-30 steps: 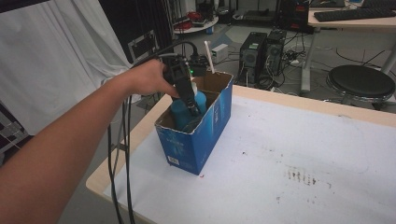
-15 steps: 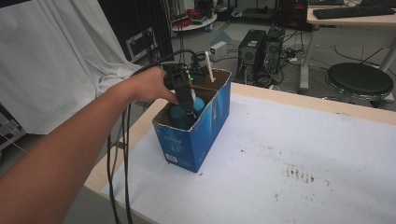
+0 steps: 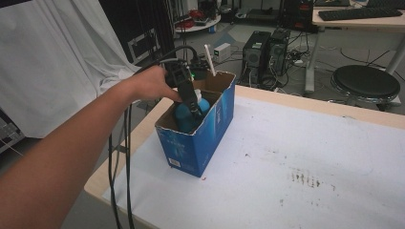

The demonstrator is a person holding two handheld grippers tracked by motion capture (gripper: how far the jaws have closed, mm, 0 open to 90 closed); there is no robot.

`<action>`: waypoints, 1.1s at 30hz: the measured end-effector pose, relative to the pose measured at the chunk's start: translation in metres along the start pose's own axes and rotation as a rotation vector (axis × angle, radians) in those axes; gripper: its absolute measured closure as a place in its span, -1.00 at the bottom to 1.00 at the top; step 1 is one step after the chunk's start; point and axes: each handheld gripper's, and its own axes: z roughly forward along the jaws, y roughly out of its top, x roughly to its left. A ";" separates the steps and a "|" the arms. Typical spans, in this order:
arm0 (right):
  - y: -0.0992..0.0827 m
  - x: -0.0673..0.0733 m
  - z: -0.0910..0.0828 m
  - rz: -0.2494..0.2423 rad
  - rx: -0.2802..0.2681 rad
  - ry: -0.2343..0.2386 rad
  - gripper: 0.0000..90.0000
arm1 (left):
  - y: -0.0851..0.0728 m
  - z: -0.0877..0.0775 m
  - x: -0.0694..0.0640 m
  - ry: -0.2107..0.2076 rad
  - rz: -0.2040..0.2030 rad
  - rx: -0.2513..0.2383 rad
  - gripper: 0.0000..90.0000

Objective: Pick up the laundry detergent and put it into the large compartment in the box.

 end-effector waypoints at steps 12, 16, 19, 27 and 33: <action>0.001 0.001 0.000 -0.007 -0.002 0.000 -0.93 | -0.004 -0.013 0.000 -0.003 -0.005 -0.043 -0.39; 0.000 0.001 -0.001 -0.007 -0.006 -0.001 -0.93 | -0.007 -0.025 -0.001 -0.004 -0.013 -0.072 -0.39; 0.000 0.002 -0.002 -0.004 -0.005 -0.001 -0.93 | -0.008 -0.031 -0.003 -0.003 -0.012 -0.084 -0.39; -0.001 0.003 -0.003 -0.005 -0.010 -0.006 -0.93 | -0.001 -0.063 -0.022 0.020 -0.022 -0.124 -0.57; -0.002 0.004 -0.004 -0.004 -0.014 -0.011 -0.93 | 0.013 -0.070 -0.035 -0.044 0.025 -0.128 -0.58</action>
